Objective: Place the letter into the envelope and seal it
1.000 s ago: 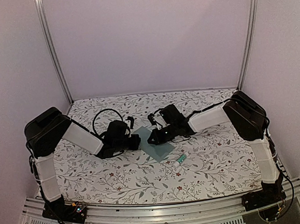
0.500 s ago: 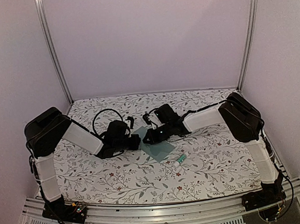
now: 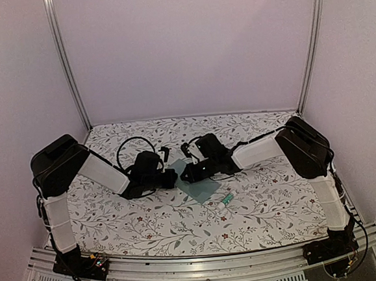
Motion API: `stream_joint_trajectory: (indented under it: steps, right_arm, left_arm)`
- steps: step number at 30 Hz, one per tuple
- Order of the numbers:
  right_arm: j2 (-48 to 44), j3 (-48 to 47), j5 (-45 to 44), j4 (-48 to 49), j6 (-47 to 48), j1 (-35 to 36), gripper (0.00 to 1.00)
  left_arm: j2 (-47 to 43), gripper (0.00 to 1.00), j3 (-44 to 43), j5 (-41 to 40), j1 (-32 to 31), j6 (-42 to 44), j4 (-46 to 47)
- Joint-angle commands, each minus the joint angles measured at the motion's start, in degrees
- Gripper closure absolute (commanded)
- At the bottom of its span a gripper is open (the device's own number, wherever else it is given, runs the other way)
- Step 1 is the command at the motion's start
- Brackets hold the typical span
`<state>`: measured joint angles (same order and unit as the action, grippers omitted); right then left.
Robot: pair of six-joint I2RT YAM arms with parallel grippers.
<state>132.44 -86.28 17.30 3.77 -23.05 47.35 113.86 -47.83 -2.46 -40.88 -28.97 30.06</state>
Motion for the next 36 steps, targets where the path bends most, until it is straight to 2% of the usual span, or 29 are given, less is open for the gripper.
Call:
stream_joint_trajectory:
  steps: [1,10,26,31,36]
  right_arm:
    - [-1.2,6.8,-2.6,-5.6,0.4,-0.3,0.95]
    - [-3.8,10.5,-2.4,-4.2,-0.3,-0.3,0.95]
    - [5.4,-0.9,-1.4,-5.8,-0.6,-1.2,0.95]
    - [5.9,-1.2,-1.4,-6.2,-0.5,-1.4,0.95]
    - [3.3,2.4,-2.1,-5.8,-0.3,-1.5,0.95]
  left_arm:
    - [0.1,1.0,1.2,0.6,-0.7,0.1,-4.5]
    - [0.0,1.0,1.3,0.3,-0.7,0.2,-4.9]
    - [0.8,1.0,1.2,1.1,-0.7,0.3,-4.8]
    - [0.8,1.0,1.2,1.2,-0.7,0.1,-4.6]
    - [0.1,1.0,1.2,0.8,-0.7,0.2,-5.1]
